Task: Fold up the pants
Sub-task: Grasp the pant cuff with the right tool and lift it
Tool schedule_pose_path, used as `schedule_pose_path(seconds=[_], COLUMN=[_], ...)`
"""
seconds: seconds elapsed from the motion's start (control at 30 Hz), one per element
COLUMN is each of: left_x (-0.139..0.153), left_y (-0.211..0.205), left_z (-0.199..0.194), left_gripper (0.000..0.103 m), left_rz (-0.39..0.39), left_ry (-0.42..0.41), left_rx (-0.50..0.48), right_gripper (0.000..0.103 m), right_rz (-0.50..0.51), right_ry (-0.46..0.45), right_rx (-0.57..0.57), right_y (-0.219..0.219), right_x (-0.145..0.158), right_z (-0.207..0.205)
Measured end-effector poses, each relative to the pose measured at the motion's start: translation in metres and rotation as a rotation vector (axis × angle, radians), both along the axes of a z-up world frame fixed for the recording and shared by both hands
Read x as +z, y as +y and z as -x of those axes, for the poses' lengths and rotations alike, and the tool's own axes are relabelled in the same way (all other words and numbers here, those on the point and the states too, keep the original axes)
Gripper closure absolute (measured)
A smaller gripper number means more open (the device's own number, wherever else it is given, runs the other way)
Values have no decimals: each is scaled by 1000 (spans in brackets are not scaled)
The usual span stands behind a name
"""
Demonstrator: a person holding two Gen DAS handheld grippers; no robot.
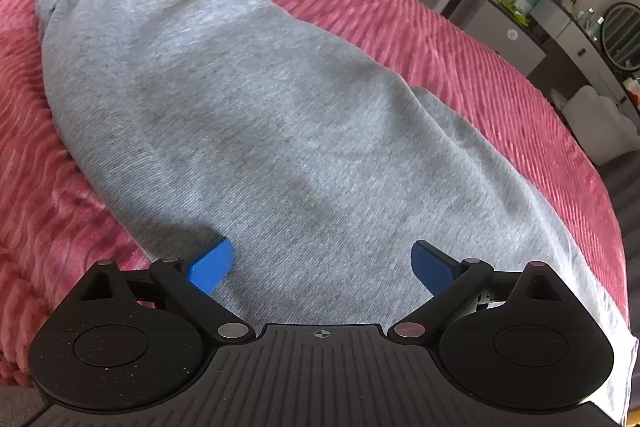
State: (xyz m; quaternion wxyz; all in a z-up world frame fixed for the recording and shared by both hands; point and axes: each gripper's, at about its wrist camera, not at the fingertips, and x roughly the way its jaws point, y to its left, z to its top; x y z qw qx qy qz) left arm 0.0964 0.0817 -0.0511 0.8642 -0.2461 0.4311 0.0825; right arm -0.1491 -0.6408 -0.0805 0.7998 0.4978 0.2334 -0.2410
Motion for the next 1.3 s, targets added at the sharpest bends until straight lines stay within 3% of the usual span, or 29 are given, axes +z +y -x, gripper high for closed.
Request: schedule_pose_path(seconds=[0.13, 0.2, 0.37, 0.57, 0.73, 1.07, 1.3], left_x=[1, 1, 0, 0, 0, -1, -1], left_y=[-3, -4, -10, -13, -14, -15, -15], left_z=[0, -1, -3, -5, -6, -7, -7], left_gripper=[4, 4, 4, 3, 3, 3, 3], left_rz=[-20, -27, -64, -84, -92, -92, -88], left_ry=[5, 8, 20, 27, 32, 34, 34], left_rx=[-3, -3, -10, -10, -13, -15, -13], right_gripper=[30, 53, 73, 74, 77, 86, 90], right_rz=[-10, -9, -37, -118, -266, -210, -239], right_ry=[2, 13, -30, -113, -227, -227, -187], right_rx=[-12, -23, -13, -1, -58, -27, -62], right_y=[-7, -10, -17, -26, -41, -39, -39], right_x=[-3, -2, -9, -30, -51, -56, -50], right_z=[-11, -10, -12, -12, -4, -8, -10])
